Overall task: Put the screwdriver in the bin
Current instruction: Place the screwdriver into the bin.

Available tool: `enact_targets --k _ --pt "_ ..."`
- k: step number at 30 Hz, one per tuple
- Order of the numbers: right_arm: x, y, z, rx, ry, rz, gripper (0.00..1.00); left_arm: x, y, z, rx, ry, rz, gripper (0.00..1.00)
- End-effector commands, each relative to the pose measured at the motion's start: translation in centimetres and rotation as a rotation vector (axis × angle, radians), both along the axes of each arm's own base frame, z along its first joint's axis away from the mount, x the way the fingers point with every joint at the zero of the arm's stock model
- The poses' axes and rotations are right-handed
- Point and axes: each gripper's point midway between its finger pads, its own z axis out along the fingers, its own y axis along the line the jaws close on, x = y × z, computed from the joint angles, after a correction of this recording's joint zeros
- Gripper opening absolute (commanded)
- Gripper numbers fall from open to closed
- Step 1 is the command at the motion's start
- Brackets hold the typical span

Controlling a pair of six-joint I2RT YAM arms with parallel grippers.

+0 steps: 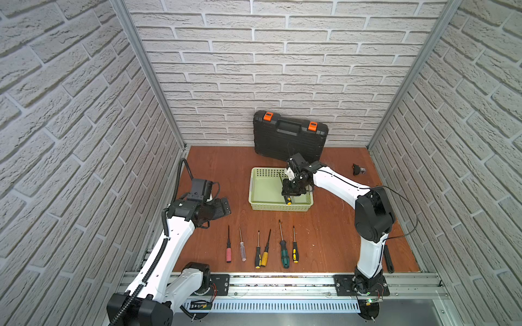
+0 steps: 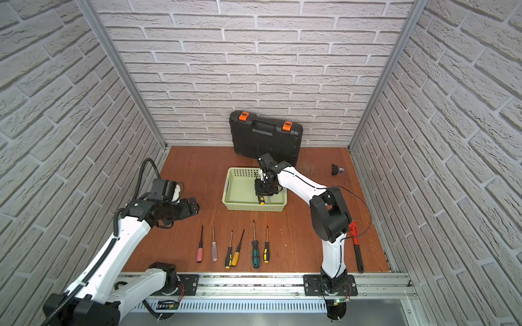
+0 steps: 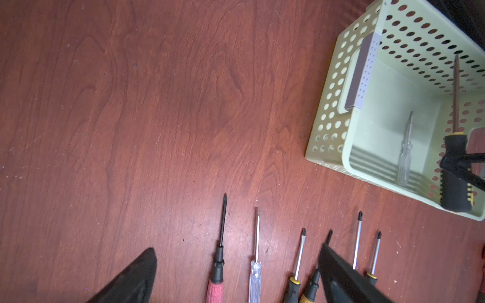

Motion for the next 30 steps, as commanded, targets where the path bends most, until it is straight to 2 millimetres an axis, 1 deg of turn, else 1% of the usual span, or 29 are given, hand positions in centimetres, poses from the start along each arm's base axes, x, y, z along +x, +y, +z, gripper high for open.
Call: enact_targets --k 1,3,4,5,15,21,25,27,30 --pt "1.0 -1.0 -1.4 -0.039 -0.018 -0.008 0.06 0.0 0.2 0.2 0.010 -0.026 0.004 0.95" --pt "1.0 -1.3 -1.8 -0.049 -0.018 -0.006 0.06 0.0 0.3 0.1 0.013 -0.028 0.007 0.95" --pt "0.9 -1.5 -3.2 -0.073 0.006 -0.002 0.06 -0.1 0.3 0.0 0.013 -0.025 0.006 0.95" --pt "0.9 -1.7 -3.4 -0.083 0.008 0.004 0.06 0.0 0.3 0.0 0.015 -0.024 0.007 0.96" --pt "1.3 -2.7 -4.2 -0.123 0.005 0.007 0.05 0.1 0.3 -0.1 0.019 -0.025 0.008 0.95" --pt "1.5 -3.3 -5.3 -0.146 0.021 -0.007 0.06 0.0 0.4 0.0 0.019 -0.030 0.013 0.95" --pt "1.7 -3.3 -5.2 -0.148 0.016 -0.007 0.06 -0.1 0.4 0.0 0.016 -0.023 0.017 0.96" --pt "1.9 -3.3 -5.1 -0.151 0.010 -0.003 0.08 -0.3 0.4 -0.1 0.015 -0.004 0.022 0.96" --pt "2.0 -3.3 -5.1 -0.155 0.004 0.001 0.15 -0.4 0.4 -0.4 0.017 0.039 0.027 0.95"
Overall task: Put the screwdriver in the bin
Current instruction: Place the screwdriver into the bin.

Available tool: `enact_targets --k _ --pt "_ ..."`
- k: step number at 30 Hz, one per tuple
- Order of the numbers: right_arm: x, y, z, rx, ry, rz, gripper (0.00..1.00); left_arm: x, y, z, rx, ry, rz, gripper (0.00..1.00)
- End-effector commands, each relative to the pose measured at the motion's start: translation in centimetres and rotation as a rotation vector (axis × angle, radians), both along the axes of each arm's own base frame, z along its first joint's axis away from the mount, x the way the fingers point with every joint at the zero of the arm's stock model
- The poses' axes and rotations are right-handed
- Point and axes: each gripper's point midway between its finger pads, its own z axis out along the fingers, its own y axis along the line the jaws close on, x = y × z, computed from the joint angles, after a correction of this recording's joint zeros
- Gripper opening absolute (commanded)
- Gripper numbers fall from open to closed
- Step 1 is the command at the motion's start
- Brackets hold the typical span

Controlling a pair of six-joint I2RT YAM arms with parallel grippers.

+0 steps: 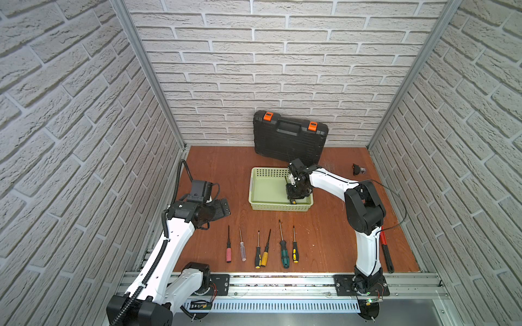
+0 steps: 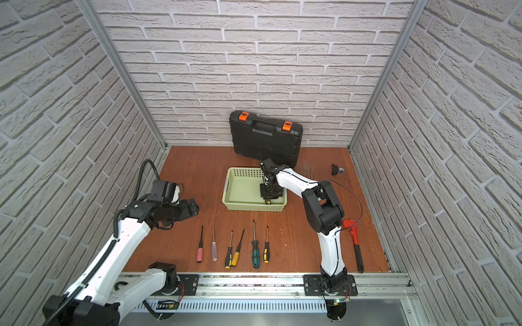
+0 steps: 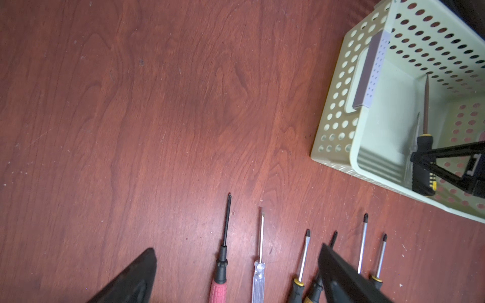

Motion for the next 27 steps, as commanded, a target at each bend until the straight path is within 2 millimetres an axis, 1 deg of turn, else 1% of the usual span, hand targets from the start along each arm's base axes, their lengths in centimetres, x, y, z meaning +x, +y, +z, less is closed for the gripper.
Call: enact_targets --k 1,3,6,8,12,15,16,17,20,22,24,27 --pt "0.9 0.0 0.6 -0.002 -0.040 0.016 0.17 0.0 0.1 0.0 0.008 0.037 0.013 0.94" --pt "1.1 0.0 0.9 -0.002 -0.051 0.026 0.20 0.1 -0.1 0.0 0.006 0.045 0.006 0.93" --pt "1.4 0.1 1.8 0.003 -0.079 0.035 0.26 0.5 -0.3 0.4 -0.004 0.027 0.004 0.93" --pt "1.6 0.1 2.6 0.007 -0.098 0.041 0.38 0.7 -0.4 0.6 -0.009 0.026 0.000 0.93" --pt "2.0 0.4 3.7 0.021 -0.125 0.051 0.40 0.6 -1.2 0.0 -0.029 0.077 -0.039 0.94" --pt "2.2 0.8 4.9 0.042 -0.147 0.055 0.44 0.4 -1.8 -0.3 -0.036 0.114 -0.064 0.94" --pt "2.1 0.8 4.9 0.043 -0.145 0.059 0.44 0.2 -1.9 -0.4 -0.033 0.126 -0.069 0.93" --pt "2.2 1.0 6.9 0.062 -0.187 0.063 0.44 0.0 -1.9 -0.6 -0.029 0.141 -0.070 0.93" --pt "2.3 1.2 9.8 0.083 -0.260 0.080 0.44 -0.5 -2.2 -1.4 -0.023 0.188 -0.067 0.87" --pt "2.2 1.3 11.9 0.104 -0.305 0.084 0.43 -0.8 -2.7 -2.1 -0.014 0.222 -0.074 0.85" --pt "1.8 1.6 13.9 0.142 -0.347 0.082 0.43 -1.2 -3.1 -3.0 0.008 0.261 -0.079 0.81" --pt "0.6 2.4 16.5 0.222 -0.400 0.093 0.42 -2.2 -3.1 -4.1 0.058 0.315 -0.074 0.75"
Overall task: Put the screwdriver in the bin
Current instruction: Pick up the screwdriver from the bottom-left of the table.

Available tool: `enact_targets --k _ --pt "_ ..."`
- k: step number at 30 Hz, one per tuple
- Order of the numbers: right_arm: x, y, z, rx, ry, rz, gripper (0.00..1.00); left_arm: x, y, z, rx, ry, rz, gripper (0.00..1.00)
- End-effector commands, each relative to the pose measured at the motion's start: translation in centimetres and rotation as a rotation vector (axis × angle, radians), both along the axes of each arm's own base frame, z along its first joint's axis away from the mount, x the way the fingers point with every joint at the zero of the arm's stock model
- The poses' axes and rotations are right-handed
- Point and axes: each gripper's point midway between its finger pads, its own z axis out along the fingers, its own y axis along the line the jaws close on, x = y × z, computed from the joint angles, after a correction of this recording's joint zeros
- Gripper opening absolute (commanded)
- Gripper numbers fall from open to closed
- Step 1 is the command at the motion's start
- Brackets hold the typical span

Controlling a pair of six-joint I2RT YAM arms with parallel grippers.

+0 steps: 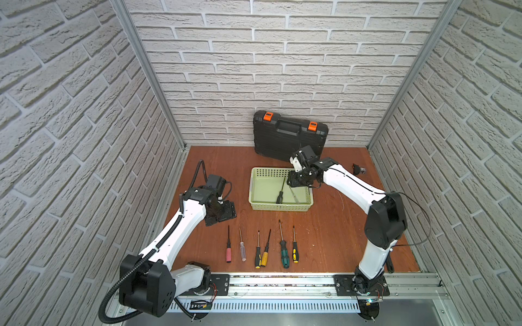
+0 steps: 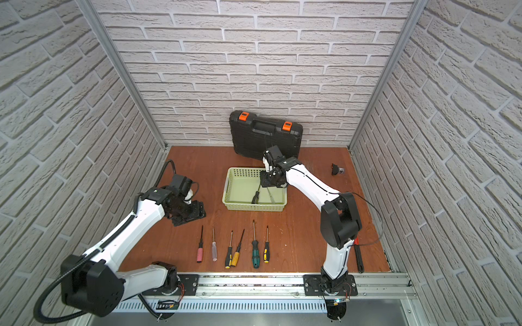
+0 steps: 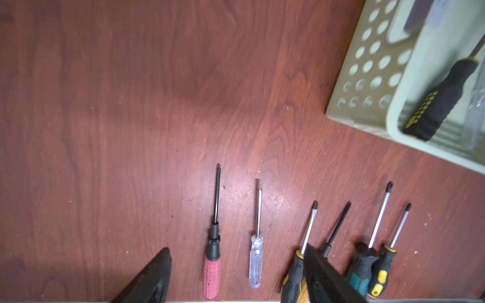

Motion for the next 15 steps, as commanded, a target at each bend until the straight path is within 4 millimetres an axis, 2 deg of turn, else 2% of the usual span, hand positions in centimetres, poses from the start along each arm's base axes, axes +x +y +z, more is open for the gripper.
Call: enact_targets --k 1,5,10,15 --pt "-1.1 1.3 3.9 0.103 -0.093 0.036 0.42 -1.6 0.4 -0.9 0.062 0.067 0.021 0.71" --pt "-3.3 1.9 4.8 0.144 -0.118 0.072 0.41 -3.6 0.4 -2.6 0.130 0.122 0.015 0.66" --pt "-4.7 2.2 2.9 0.153 -0.071 0.107 0.41 -4.5 -0.7 -4.4 0.204 0.170 -0.029 0.66" --pt "-5.2 2.6 1.1 0.160 -0.016 0.128 0.39 -5.8 -0.1 -6.3 0.246 0.203 0.019 0.63"
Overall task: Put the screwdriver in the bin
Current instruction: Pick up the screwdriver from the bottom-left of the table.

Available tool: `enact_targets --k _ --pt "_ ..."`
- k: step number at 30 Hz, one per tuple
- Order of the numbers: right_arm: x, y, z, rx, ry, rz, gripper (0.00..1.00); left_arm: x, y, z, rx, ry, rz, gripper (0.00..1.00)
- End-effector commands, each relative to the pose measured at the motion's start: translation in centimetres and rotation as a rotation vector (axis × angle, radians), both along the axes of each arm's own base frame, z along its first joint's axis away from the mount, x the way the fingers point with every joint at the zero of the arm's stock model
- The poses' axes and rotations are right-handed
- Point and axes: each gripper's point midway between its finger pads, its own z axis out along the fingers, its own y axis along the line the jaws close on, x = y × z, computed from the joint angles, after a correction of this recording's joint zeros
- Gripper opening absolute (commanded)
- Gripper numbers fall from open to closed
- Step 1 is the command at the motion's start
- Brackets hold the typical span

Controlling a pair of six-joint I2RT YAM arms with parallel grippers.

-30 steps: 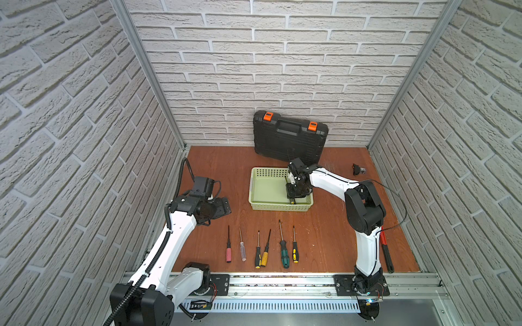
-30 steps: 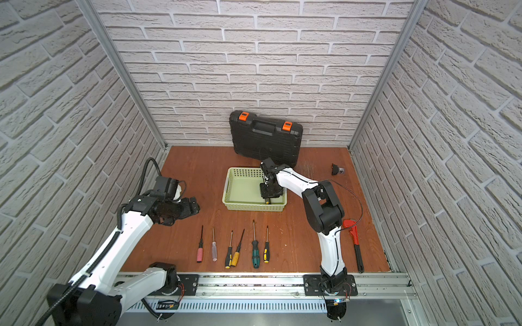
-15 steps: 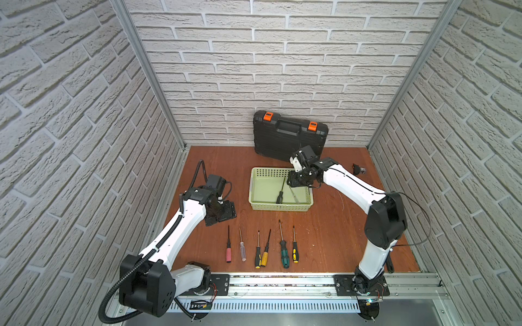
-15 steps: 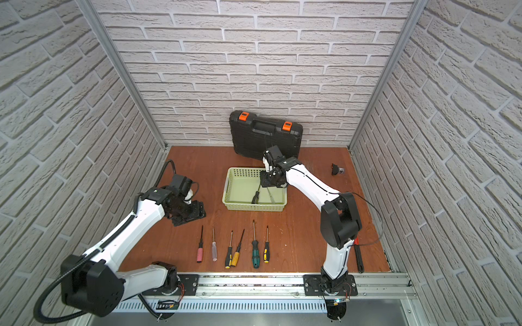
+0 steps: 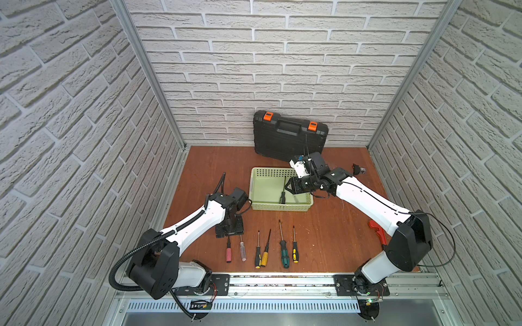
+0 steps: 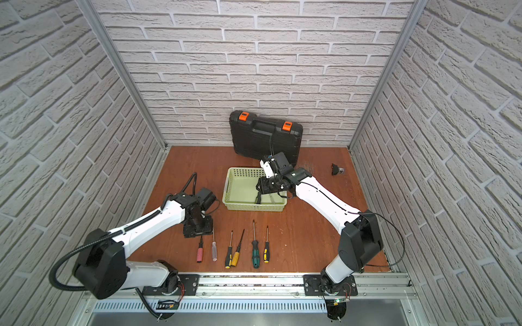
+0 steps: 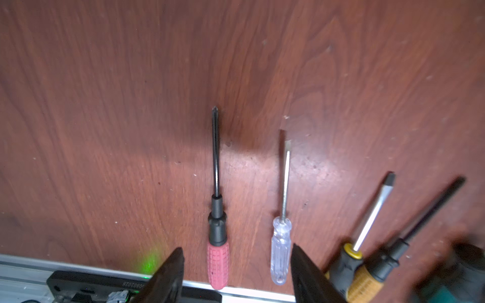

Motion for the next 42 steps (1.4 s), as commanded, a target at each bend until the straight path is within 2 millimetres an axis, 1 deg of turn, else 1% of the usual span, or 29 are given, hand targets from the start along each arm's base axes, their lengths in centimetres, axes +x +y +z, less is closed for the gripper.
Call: enact_targets --k 1,2,4,6,10,15,17,19,22,25,26,30,34,37,40,42 --pt "-0.1 0.9 0.0 0.046 -0.001 0.022 0.39 -1.2 1.4 -1.0 0.059 0.013 0.076 0.62" --pt "-0.1 1.0 -0.2 0.054 0.002 0.023 0.39 -1.6 1.6 -1.4 0.060 0.019 0.088 0.60" --pt "-0.2 1.2 -0.4 0.065 0.007 0.020 0.38 -2.3 1.7 -2.1 0.052 0.030 0.106 0.59" --pt "-0.2 1.4 -0.7 0.070 0.010 0.019 0.39 -3.1 1.2 -3.2 0.023 0.052 0.117 0.59" --pt "-0.2 1.7 -1.1 0.073 0.020 0.022 0.38 -3.5 0.7 -4.7 0.020 0.065 0.119 0.59" --pt "-0.3 1.6 -1.2 0.059 0.022 0.023 0.38 -4.1 0.9 -6.0 0.022 0.077 0.136 0.57" --pt "-0.2 1.5 -1.3 0.056 0.022 0.021 0.38 -4.5 1.1 -6.7 0.020 0.085 0.147 0.53" --pt "-0.2 1.6 -1.3 0.056 0.026 0.023 0.38 -4.7 1.0 -7.3 0.007 0.085 0.161 0.52" --pt "-0.1 1.8 -1.2 0.060 0.027 0.024 0.37 -5.1 0.9 -7.7 -0.006 0.094 0.173 0.45" --pt "0.0 2.0 -1.1 0.064 0.020 0.023 0.37 -5.3 0.6 -7.5 -0.013 0.085 0.173 0.37" --pt "0.1 2.0 -1.1 0.065 0.020 0.022 0.37 -5.4 0.5 -7.5 -0.015 0.081 0.176 0.32" --pt "0.0 2.4 -1.3 0.069 0.032 0.029 0.36 -5.3 0.6 -7.3 -0.019 0.061 0.187 0.23" --pt "0.0 2.4 -1.4 0.069 0.035 0.029 0.36 -4.9 0.8 -6.4 -0.013 0.032 0.183 0.20" --pt "-0.2 2.4 -1.5 0.068 0.037 0.025 0.36 -4.5 0.9 -5.3 -0.008 0.011 0.178 0.19" --pt "-0.3 2.5 -1.0 0.073 0.030 0.027 0.36 -3.9 0.9 -3.8 -0.018 -0.022 0.174 0.19" --pt "-0.3 2.5 -0.6 0.077 0.022 0.027 0.36 -3.5 0.8 -2.5 -0.028 -0.048 0.170 0.15"
